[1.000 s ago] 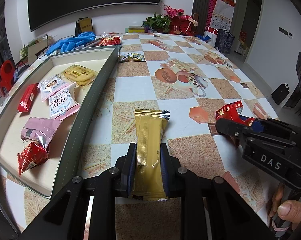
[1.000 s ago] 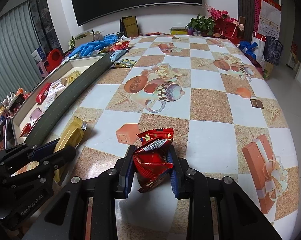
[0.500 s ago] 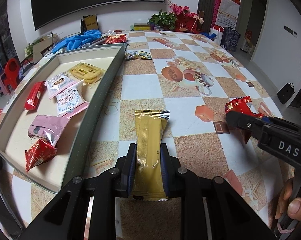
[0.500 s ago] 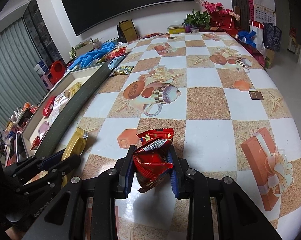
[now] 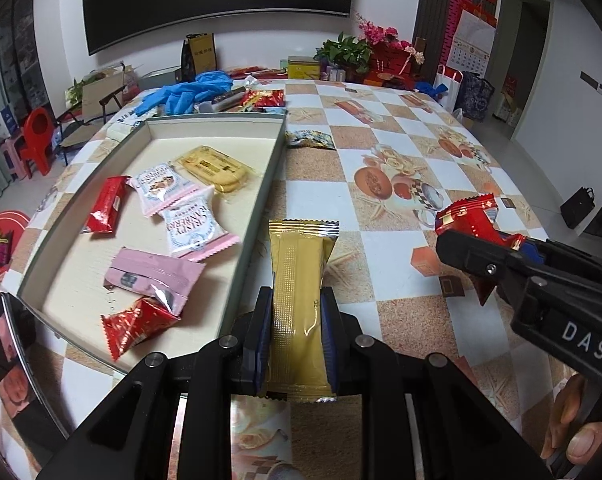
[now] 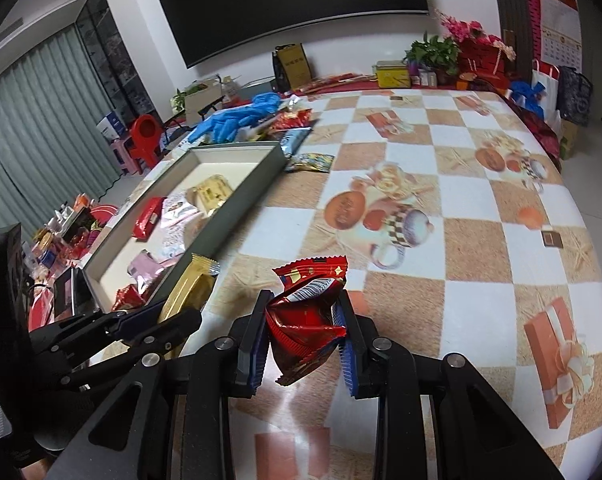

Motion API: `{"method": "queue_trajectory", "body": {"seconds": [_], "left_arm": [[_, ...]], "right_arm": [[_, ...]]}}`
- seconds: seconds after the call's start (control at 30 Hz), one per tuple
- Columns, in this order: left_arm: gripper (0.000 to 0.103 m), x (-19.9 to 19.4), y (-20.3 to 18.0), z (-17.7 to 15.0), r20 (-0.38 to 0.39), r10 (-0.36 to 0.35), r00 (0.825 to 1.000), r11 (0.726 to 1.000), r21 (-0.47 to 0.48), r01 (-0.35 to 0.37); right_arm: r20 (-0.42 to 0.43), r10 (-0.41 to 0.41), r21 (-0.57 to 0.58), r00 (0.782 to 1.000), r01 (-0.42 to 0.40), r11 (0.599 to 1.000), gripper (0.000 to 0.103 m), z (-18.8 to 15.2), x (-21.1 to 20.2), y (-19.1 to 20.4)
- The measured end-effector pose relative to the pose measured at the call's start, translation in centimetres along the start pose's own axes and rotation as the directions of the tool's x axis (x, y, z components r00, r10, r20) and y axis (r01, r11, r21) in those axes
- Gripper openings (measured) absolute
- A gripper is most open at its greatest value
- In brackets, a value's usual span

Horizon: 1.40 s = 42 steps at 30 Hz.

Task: Organize snacks
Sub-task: 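Carry the gold bar and red bag over the grey tray with both grippers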

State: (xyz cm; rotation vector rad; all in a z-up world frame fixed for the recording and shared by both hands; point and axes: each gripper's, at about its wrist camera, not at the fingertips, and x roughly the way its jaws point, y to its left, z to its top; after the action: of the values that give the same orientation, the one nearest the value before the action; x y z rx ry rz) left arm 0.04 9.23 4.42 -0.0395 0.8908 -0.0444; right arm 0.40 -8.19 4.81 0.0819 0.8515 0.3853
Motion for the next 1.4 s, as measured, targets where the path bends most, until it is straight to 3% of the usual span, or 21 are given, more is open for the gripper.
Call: {"method": "queue_trajectory", "body": {"seconds": [0.27,0.83,1.4], "left_arm": [[0.024,-1.0,1.2,0.3,0.043,0.057,0.997,0.998,0.006,-0.058],[0.024,-1.6,6.8,1.7,0.036,0.062,0.997,0.990,-0.128,-0.057],[0.024,0.2,10.1,3.7,-0.007,0.062,0.998,0.979,-0.196,-0.062]], "right_arm": [[0.000,0.013,-0.036,1.000,-0.013,0.999,0.032,0.9,0.0,1.8],[-0.012,0.045,-0.153,0.999,-0.047,0.987,0.032,3.8,1.4,7.7],[-0.032,0.039,-0.227,0.999,-0.046,0.973,0.032,6.4,3.7,11.0]]}}
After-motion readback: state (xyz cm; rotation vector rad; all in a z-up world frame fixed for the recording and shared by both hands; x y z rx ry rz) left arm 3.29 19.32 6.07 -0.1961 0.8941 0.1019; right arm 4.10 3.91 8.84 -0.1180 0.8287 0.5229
